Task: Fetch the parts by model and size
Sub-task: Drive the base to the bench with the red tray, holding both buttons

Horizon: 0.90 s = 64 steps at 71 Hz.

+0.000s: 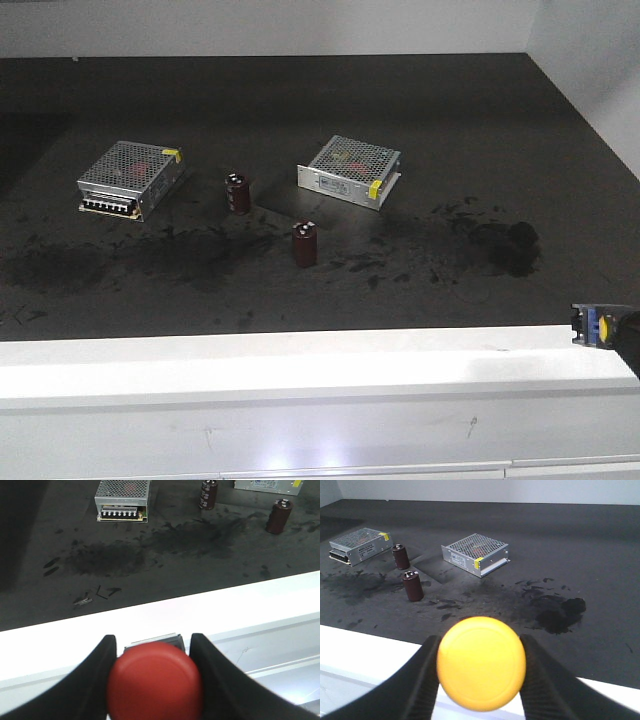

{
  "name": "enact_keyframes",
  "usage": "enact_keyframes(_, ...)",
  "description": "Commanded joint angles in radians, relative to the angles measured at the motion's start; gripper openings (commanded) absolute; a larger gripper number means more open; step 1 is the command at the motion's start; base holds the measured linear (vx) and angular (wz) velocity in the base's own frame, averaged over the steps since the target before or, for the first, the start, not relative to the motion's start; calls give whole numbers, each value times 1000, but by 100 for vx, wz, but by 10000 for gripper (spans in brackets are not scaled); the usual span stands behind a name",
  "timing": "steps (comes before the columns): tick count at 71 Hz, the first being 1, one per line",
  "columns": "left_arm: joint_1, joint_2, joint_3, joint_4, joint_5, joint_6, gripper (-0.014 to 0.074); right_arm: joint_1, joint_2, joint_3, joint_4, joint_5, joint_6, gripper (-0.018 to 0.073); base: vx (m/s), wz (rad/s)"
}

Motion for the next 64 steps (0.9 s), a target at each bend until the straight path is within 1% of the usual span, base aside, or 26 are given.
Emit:
enact_keyframes(1, -2, 12, -25, 7, -65, -2, 3, -4, 6, -25, -11, -76, -7, -10, 0, 0)
enact_keyframes(22, -2, 12, -25, 7, -65, -2, 3, -4, 6, -25, -11, -76, -7, -10, 0, 1)
enact_keyframes(36, -2, 12, -25, 8, -65, -2, 3, -4, 6, -25, -11, -76, -7, -10, -4, 16)
enact_keyframes(50, -2, 12, -25, 9, -65, -2, 3, -4, 6, -25, -11, -76, -7, -10, -10, 43)
enact_keyframes(64, -2, 12, -25, 9, -65, -2, 3, -4, 6, -25, -11, -76, -7, -10, -12, 74)
